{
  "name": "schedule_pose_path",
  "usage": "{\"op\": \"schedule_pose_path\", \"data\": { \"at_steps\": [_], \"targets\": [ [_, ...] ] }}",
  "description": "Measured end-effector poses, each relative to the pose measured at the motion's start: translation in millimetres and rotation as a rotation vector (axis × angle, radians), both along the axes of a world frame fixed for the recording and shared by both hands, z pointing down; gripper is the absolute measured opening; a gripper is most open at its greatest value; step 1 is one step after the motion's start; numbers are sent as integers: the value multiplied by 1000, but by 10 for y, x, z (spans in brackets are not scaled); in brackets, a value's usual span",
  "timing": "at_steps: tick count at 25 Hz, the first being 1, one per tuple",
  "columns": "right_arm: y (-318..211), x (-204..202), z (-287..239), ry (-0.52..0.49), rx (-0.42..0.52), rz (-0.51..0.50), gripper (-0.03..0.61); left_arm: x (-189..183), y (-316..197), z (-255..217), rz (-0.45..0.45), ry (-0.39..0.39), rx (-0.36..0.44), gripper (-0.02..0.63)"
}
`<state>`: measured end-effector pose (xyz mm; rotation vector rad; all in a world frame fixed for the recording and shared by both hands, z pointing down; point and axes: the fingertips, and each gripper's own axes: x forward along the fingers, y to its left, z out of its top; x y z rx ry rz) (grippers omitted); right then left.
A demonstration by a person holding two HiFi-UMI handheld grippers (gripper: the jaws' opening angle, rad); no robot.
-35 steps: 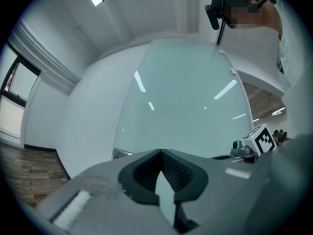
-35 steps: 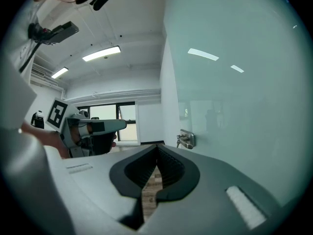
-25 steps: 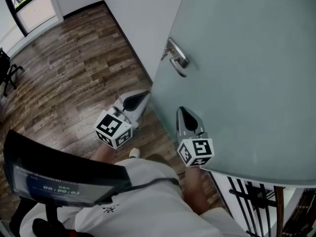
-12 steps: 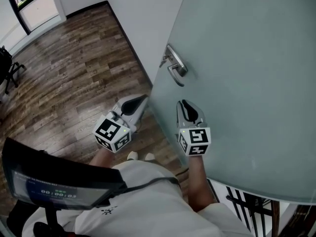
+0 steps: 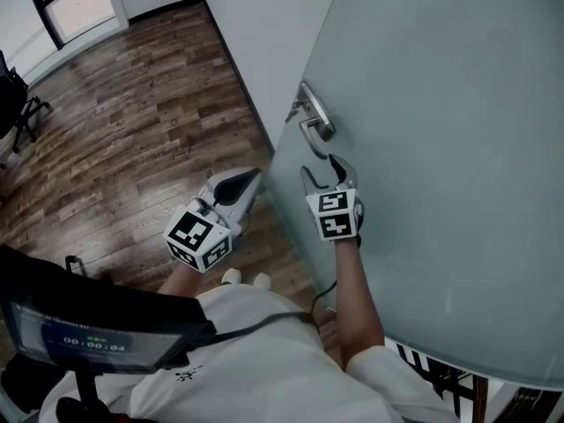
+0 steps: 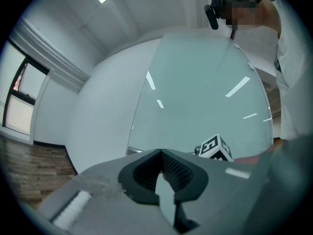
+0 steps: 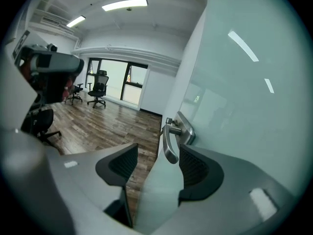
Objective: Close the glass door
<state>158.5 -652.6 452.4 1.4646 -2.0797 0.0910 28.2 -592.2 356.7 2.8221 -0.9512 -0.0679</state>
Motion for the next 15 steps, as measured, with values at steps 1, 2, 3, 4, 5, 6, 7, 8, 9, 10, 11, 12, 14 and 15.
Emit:
{"op": "schedule_pose_path", "data": {
  "at_steps": [1, 2, 3, 4, 5, 6, 7, 8, 9, 10, 11, 12, 14, 15],
  "targets": [
    [-53, 1, 46, 15, -13, -3, 262, -13, -1, 4, -6, -1, -2, 0],
    [-108, 6, 81, 30, -22, -2, 262, -32, 0, 8, -12, -1, -4, 0],
    [-167, 18, 110, 46, -27, 5, 262, -56, 3, 13, -18, -3, -7, 0],
    [-228, 33, 133, 63, -30, 15, 262, -84, 7, 21, -23, -5, -9, 0],
    [-288, 49, 155, 82, -34, 27, 262, -116, 10, 32, -28, -6, -11, 0],
    [-344, 61, 185, 101, -43, 37, 262, -150, 12, 45, -34, -7, -14, 0],
    [-396, 64, 225, 120, -57, 42, 262, -183, 11, 59, -40, -8, -17, 0],
    [-445, 60, 268, 136, -71, 42, 259, -211, 7, 72, -46, -9, -20, 0],
    [-489, 52, 314, 150, -84, 39, 259, -235, 0, 84, -52, -10, -23, 0],
    [-523, 44, 362, 160, -97, 34, 259, -255, -6, 95, -59, -11, -25, 0],
    [-544, 40, 411, 169, -108, 30, 256, -277, -9, 105, -65, -12, -27, 0],
    [-554, 39, 452, 174, -116, 29, 240, -301, -9, 114, -70, -12, -28, 0],
    [-565, 65, 493, 182, -112, 42, 215, -347, -8, 129, -76, -14, -29, 0],
    [-578, 95, 496, 184, -102, 55, 193, -365, -12, 140, -78, -16, -30, 0]
  ]
}}
